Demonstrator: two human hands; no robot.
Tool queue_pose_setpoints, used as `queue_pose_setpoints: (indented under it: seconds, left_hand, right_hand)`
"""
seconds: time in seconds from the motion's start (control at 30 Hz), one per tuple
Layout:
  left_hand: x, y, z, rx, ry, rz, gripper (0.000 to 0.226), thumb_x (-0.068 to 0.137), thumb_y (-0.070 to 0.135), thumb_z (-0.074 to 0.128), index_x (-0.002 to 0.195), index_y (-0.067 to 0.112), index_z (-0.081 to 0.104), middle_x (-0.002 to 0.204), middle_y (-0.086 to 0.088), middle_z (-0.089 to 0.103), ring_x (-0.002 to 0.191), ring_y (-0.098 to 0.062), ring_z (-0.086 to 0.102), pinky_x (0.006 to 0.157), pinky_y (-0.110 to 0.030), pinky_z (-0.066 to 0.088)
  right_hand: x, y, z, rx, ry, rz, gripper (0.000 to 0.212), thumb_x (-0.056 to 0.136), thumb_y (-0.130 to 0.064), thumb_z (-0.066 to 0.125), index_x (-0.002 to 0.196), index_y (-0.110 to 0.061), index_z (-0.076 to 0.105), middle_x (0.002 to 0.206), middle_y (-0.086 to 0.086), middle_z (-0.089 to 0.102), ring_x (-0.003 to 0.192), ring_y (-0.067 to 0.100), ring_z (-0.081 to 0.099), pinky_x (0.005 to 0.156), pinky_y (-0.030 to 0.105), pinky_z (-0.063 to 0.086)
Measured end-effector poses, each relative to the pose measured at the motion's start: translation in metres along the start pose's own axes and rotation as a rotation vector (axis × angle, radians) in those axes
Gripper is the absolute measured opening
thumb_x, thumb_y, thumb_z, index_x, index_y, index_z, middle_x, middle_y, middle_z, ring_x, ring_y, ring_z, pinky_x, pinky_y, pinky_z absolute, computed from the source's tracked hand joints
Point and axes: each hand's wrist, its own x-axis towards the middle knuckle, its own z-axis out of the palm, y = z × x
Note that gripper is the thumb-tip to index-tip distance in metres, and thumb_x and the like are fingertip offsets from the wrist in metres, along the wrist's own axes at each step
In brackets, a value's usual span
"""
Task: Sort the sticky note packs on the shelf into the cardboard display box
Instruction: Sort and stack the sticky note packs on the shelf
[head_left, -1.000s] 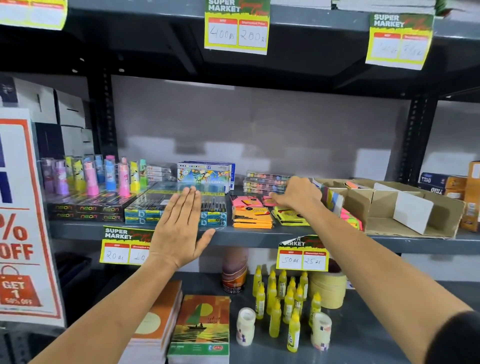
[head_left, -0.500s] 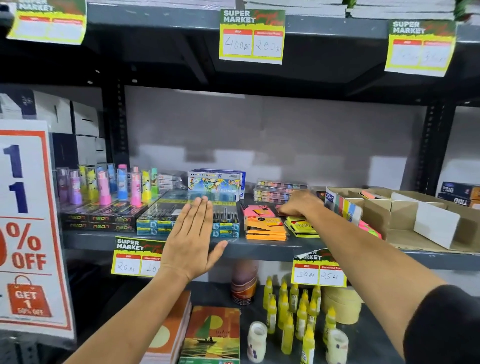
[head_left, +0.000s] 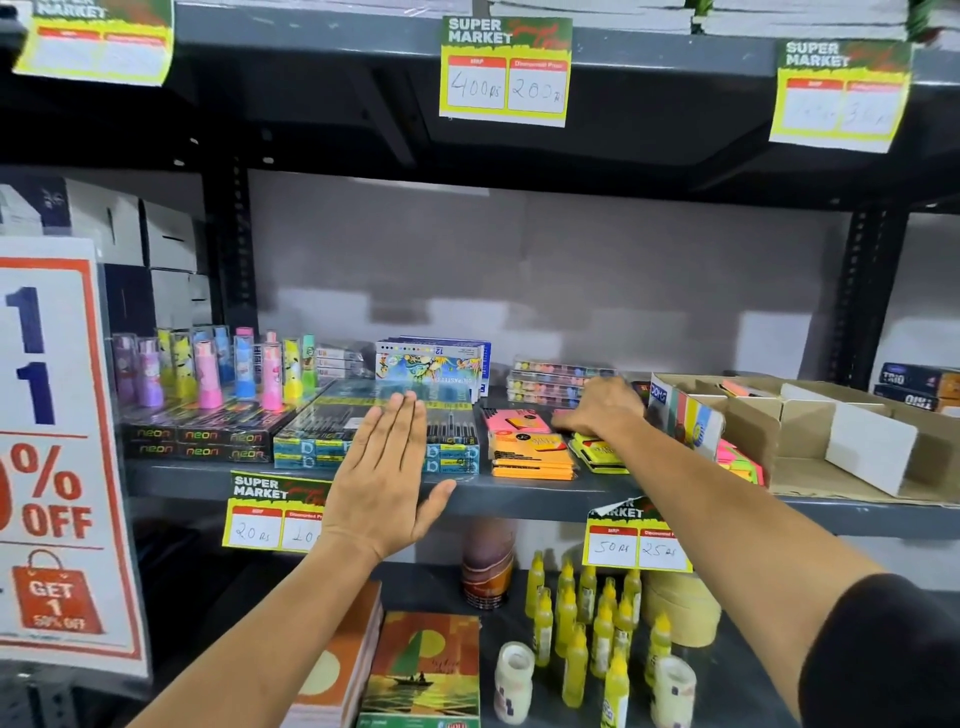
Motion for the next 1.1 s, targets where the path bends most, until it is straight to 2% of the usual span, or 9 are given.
queue_pose_setpoints:
  seconds: [0.17, 0.3, 0.37, 0.47, 0.6, 0.73, 0.83, 0.97, 1.1]
  left_hand:
    - [0.001, 0.0, 0.0, 0.001, 0.003, 0.002, 0.08, 0.099, 0.054, 0.018, 0.142, -0.01, 0.039, 0.148, -0.028, 0.041, 0.14, -0.038, 0.036, 0.121, -0.043, 0.014]
    - [0.001, -0.001, 0.0, 0.003, -0.004, 0.005, 0.081, 0.099, 0.055, 0.018, 0.142, -0.01, 0.04, 0.147, -0.027, 0.042, 0.139, -0.038, 0.038, 0.12, -0.044, 0.015]
    - [0.0, -0.001, 0.0, 0.006, -0.005, 0.005, 0.081, 0.099, 0.055, 0.017, 0.142, -0.009, 0.039, 0.147, -0.027, 0.042, 0.139, -0.038, 0.038, 0.12, -0.044, 0.015]
    - [0.001, -0.001, -0.001, 0.002, -0.013, 0.004, 0.081, 0.099, 0.055, 0.016, 0.143, -0.009, 0.039, 0.147, -0.027, 0.042, 0.139, -0.038, 0.039, 0.12, -0.043, 0.013]
    - [0.001, 0.0, -0.003, 0.004, -0.021, 0.005, 0.082, 0.099, 0.055, 0.015, 0.141, -0.01, 0.041, 0.146, -0.028, 0.043, 0.138, -0.038, 0.04, 0.121, -0.043, 0.012]
    - [0.001, 0.0, -0.003, 0.007, -0.016, 0.003, 0.081, 0.099, 0.054, 0.015, 0.141, -0.01, 0.04, 0.146, -0.028, 0.043, 0.138, -0.038, 0.04, 0.121, -0.043, 0.011]
    - [0.001, 0.0, -0.002, 0.01, -0.012, 0.004, 0.081, 0.099, 0.055, 0.015, 0.142, -0.01, 0.039, 0.146, -0.028, 0.043, 0.139, -0.038, 0.039, 0.121, -0.044, 0.012]
    - [0.0, -0.001, -0.002, 0.021, 0.004, 0.009, 0.08, 0.099, 0.054, 0.017, 0.142, -0.01, 0.04, 0.146, -0.028, 0.043, 0.139, -0.038, 0.038, 0.121, -0.045, 0.014]
    - [0.0, -0.001, -0.001, 0.016, 0.011, 0.009, 0.08, 0.099, 0.054, 0.018, 0.142, -0.01, 0.04, 0.146, -0.028, 0.044, 0.139, -0.038, 0.039, 0.119, -0.045, 0.016]
  right_hand:
    - [0.001, 0.002, -0.004, 0.151, 0.075, 0.041, 0.068, 0.073, -0.063, 0.068, 0.105, -0.004, 0.058, 0.103, 0.01, 0.064, 0.093, 0.024, 0.064, 0.071, 0.03, 0.052]
    - [0.006, -0.007, -0.013, 0.284, 0.152, 0.047, 0.059, 0.068, -0.065, 0.071, 0.083, -0.008, 0.062, 0.086, 0.007, 0.066, 0.076, 0.021, 0.06, 0.059, 0.027, 0.048]
    - [0.004, -0.017, -0.019, 0.343, 0.169, 0.039, 0.057, 0.069, -0.064, 0.072, 0.065, -0.012, 0.05, 0.072, 0.003, 0.06, 0.071, 0.019, 0.057, 0.053, 0.024, 0.043]
    - [-0.006, -0.039, -0.028, 0.409, 0.161, 0.0, 0.058, 0.071, -0.062, 0.072, 0.058, -0.015, 0.039, 0.058, -0.002, 0.045, 0.065, 0.019, 0.054, 0.042, 0.021, 0.032]
    - [-0.018, -0.067, -0.026, 0.454, 0.122, -0.054, 0.056, 0.068, -0.062, 0.074, 0.061, -0.015, 0.045, 0.063, -0.001, 0.051, 0.061, 0.017, 0.055, 0.045, 0.022, 0.038]
    - [-0.027, -0.083, -0.015, 0.352, 0.055, -0.072, 0.053, 0.07, -0.057, 0.076, 0.094, -0.012, 0.061, 0.092, 0.005, 0.064, 0.088, 0.023, 0.065, 0.063, 0.029, 0.048]
    - [-0.03, -0.086, -0.012, 0.251, 0.023, -0.097, 0.06, 0.075, -0.054, 0.073, 0.114, -0.011, 0.06, 0.114, 0.006, 0.063, 0.107, 0.025, 0.062, 0.079, 0.032, 0.051]
    - [-0.027, -0.086, -0.023, 0.214, -0.083, -0.085, 0.062, 0.066, -0.068, 0.068, 0.099, -0.017, 0.059, 0.104, 0.003, 0.063, 0.088, 0.024, 0.056, 0.075, 0.033, 0.05]
    - [-0.025, -0.086, -0.033, 0.268, -0.033, -0.042, 0.062, 0.066, -0.069, 0.067, 0.101, -0.019, 0.058, 0.094, 0.001, 0.056, 0.086, 0.024, 0.054, 0.072, 0.032, 0.048]
